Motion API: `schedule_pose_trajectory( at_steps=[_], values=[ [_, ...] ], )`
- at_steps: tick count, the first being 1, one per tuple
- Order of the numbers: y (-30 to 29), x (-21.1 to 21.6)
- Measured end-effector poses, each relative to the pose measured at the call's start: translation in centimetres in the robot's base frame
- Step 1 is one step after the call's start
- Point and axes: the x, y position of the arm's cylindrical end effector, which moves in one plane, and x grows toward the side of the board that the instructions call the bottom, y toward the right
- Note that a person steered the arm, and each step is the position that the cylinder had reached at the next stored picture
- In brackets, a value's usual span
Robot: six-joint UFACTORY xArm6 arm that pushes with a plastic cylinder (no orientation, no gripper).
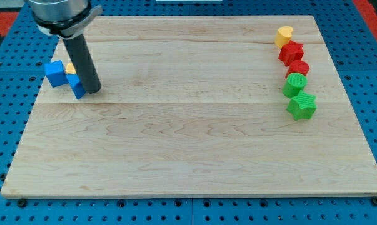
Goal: Separate the blue triangle and yellow hexagon
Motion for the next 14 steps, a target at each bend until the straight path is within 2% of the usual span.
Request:
schedule_pose_trajectory(
  at_steps=[1,2,3,5,6,7,8,9,11,12,14],
  values=[
    [6.3,-1.8],
    [3.9,-9.2],
    [-3.5,-11.2],
    [-4.6,-5.2],
    [-0.7,-3.0],
    [1.9,-1.7],
    [2.1,-2.4],
    [-3.0,-2.5],
    [-2.4,3.5],
    [1.7,4.3],
    [2.8,0.4]
  ],
)
